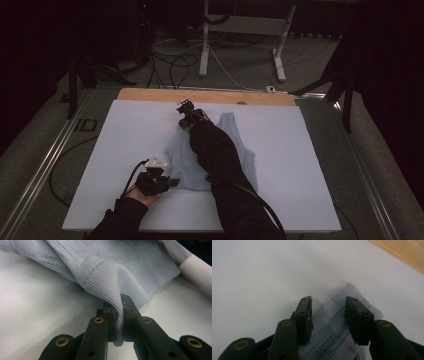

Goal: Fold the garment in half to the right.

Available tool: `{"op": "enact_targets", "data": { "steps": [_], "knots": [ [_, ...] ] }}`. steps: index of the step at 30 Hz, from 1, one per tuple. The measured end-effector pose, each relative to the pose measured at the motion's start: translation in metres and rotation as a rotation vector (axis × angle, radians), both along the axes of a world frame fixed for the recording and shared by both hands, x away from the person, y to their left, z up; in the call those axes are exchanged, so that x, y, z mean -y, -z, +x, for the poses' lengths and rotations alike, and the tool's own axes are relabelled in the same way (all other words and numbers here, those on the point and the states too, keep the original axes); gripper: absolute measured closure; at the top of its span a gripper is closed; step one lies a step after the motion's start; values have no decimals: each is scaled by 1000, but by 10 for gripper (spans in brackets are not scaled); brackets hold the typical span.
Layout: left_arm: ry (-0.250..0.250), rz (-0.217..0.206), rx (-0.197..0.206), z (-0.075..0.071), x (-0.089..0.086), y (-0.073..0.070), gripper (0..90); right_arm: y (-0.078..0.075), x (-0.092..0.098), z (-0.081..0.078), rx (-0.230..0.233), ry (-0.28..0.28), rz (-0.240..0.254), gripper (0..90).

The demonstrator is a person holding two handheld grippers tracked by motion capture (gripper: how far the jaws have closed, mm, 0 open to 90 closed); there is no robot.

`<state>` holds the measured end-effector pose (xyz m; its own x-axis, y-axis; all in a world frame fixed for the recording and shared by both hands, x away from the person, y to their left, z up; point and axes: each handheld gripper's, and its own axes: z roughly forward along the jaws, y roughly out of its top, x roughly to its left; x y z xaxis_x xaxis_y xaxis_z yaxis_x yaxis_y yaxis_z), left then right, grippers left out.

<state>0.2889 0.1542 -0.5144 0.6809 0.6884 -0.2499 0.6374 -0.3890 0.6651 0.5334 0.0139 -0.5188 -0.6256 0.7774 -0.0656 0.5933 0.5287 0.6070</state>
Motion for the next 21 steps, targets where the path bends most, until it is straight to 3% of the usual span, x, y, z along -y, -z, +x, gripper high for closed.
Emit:
{"op": "enact_targets", "data": {
  "steps": [2,7,13,21],
  "knots": [
    [1,2,0,0,1,0,852,-1,0,1,0,-14,-24,618],
    [-7,-1,-4,1,-1,1,852,-2,-1,0,9,-8,-39,803],
    [-9,-6,-14,2,-2,2,852,-3,-2,-1,22,-2,-78,854],
    [-1,-11,-10,0,2,-1,852,-21,5,-5,52,-27,-5,858]
  ]
}}
